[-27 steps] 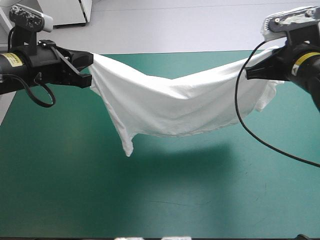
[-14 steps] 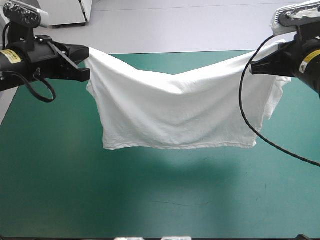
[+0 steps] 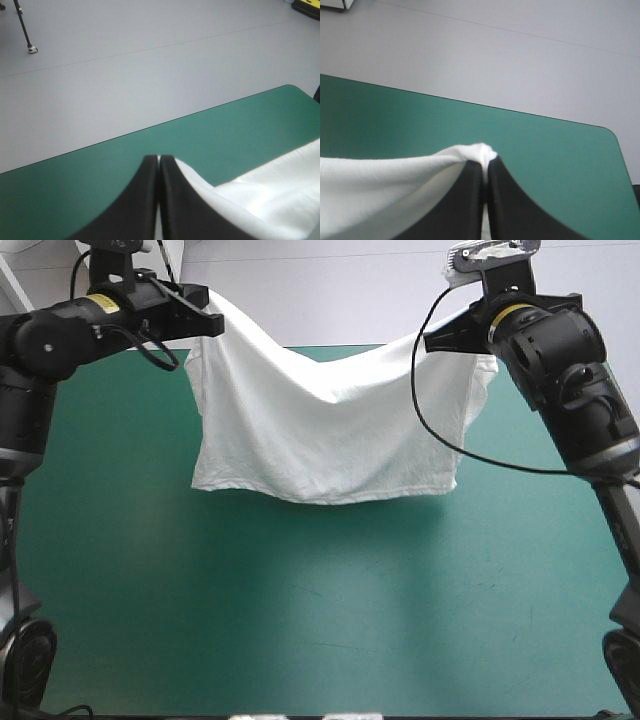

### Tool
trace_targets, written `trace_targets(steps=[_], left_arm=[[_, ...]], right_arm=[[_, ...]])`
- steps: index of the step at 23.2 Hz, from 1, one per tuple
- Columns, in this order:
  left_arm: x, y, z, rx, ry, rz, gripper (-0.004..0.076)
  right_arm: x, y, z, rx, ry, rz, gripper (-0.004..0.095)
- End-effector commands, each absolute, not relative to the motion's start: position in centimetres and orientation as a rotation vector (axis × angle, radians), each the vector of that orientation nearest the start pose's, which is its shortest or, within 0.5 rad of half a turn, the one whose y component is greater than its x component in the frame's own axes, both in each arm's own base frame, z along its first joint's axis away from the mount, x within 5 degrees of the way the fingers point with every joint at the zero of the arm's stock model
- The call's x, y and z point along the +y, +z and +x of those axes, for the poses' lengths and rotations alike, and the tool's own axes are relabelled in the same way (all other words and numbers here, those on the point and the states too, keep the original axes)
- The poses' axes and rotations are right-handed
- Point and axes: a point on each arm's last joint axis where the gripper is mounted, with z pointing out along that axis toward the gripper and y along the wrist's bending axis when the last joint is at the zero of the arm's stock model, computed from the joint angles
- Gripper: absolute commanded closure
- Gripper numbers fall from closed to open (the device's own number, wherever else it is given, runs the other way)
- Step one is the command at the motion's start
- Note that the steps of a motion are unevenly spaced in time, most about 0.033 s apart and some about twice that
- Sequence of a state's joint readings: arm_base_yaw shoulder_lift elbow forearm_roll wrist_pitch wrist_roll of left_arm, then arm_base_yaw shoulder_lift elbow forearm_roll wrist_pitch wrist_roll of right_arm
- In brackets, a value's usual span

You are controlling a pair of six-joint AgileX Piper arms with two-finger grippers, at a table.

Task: Fold the cloth

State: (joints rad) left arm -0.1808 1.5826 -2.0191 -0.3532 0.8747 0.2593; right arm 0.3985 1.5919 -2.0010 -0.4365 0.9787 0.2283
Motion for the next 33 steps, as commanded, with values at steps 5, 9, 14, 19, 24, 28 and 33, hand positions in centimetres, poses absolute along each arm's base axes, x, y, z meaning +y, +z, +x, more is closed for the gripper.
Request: trace_targets(steps=[5,9,14,19,24,28,33], left_arm=[[-8.1,53.4,36.1,1.695,-0.357,0.296,0.0734],[-8.1,52.7,37.6,1.725,-0.35,0.31,0.0734],[-8.7,49.8,38.2,1.906,-0.404,0.358,0.0734],[-9.3,46.2,37.3,2.166,-0.515,0.431,0.0734],[-9.3,41.5,34.5,2.415,-0.581,0.455,0.0734],[-9.0,38.4,31.2,2.541,-0.621,0.443,0.0734],[-9.7,34.3,26.9,2.692,-0.617,0.514,0.0734]], right_arm=[[4.7,52.8,35.7,1.821,0.05,-0.063,0.0925],[3.0,51.5,36.9,1.88,0.112,-0.049,0.0925],[2.2,48.9,37.8,2.027,0.169,-0.039,0.0925],[3.0,43.9,37.3,2.241,0.261,-0.105,0.0925],[2.9,40.0,34.2,2.394,0.276,-0.098,0.0925],[3.6,36.3,30.0,2.511,0.281,-0.127,0.0925],[5.3,32.0,25.4,2.662,0.252,-0.254,0.0925]])
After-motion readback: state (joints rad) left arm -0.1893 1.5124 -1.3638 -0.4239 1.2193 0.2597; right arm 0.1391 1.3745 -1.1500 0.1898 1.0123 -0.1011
